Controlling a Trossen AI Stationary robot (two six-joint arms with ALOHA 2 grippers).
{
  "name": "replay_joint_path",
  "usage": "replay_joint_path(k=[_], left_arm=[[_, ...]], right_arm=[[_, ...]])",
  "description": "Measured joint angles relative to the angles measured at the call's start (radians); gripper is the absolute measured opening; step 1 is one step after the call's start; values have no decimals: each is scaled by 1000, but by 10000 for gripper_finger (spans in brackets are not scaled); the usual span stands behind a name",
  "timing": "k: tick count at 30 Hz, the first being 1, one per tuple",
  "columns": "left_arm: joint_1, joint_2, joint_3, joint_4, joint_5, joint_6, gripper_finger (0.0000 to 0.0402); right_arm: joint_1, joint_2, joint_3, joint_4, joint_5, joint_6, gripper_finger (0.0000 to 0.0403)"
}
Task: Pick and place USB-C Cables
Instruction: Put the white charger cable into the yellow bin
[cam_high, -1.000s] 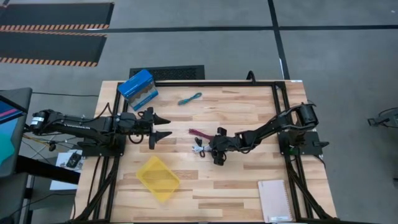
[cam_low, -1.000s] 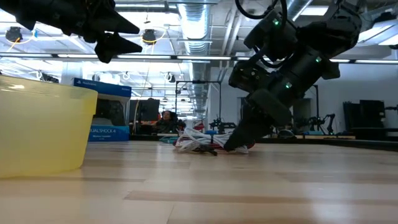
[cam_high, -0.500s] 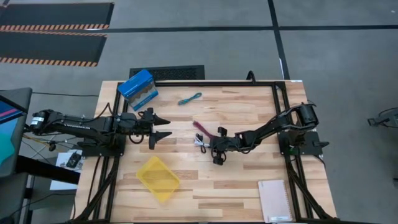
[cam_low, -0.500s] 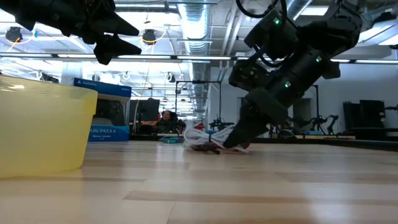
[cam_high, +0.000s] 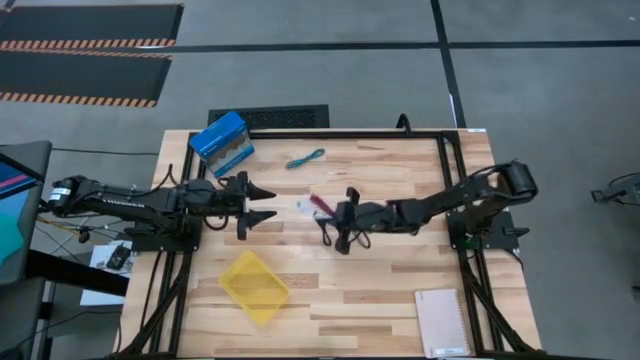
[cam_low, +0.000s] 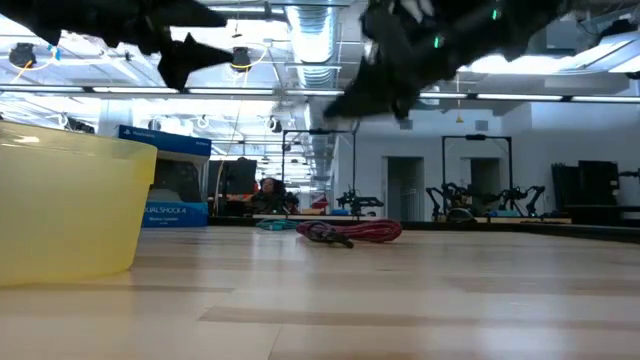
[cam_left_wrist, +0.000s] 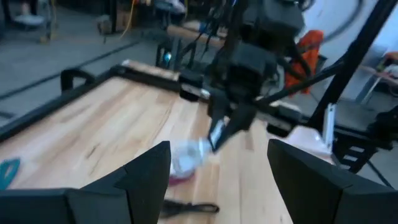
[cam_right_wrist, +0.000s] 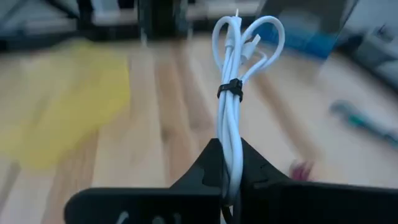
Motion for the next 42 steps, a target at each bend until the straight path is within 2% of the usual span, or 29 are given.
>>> replay_joint_path(k=[4, 6, 9, 14, 20, 24, 30, 34, 42], left_arm=[[-30, -10, 0, 93, -1, 50, 257], [-46, -8, 0, 149, 0, 86, 257], [-76, -7, 0, 261, 0, 155, 257], [-134, 14, 0, 443, 14, 219, 257], [-185, 57, 1, 488, -9, 238, 257], [-186, 114, 0, 519, -21, 210, 257], [-186, 231, 0, 666, -5, 171, 257], [-192, 285, 1, 737, 68, 150, 257], [-216, 348, 1, 833, 99, 158, 257]], right_arm=[[27, -114, 0, 52, 80, -17, 15], [53, -157, -11, 181, 97, -68, 15], [102, -165, -25, 465, 100, -205, 20], [157, -43, -26, 828, 72, -387, 15], [147, 155, -1, 1121, -28, -362, 23], [143, 250, 58, 1153, -90, -348, 20], [122, 347, 174, 1125, -196, -281, 18], [111, 357, 215, 1063, -224, -253, 26], [110, 357, 241, 998, -256, -253, 20]])
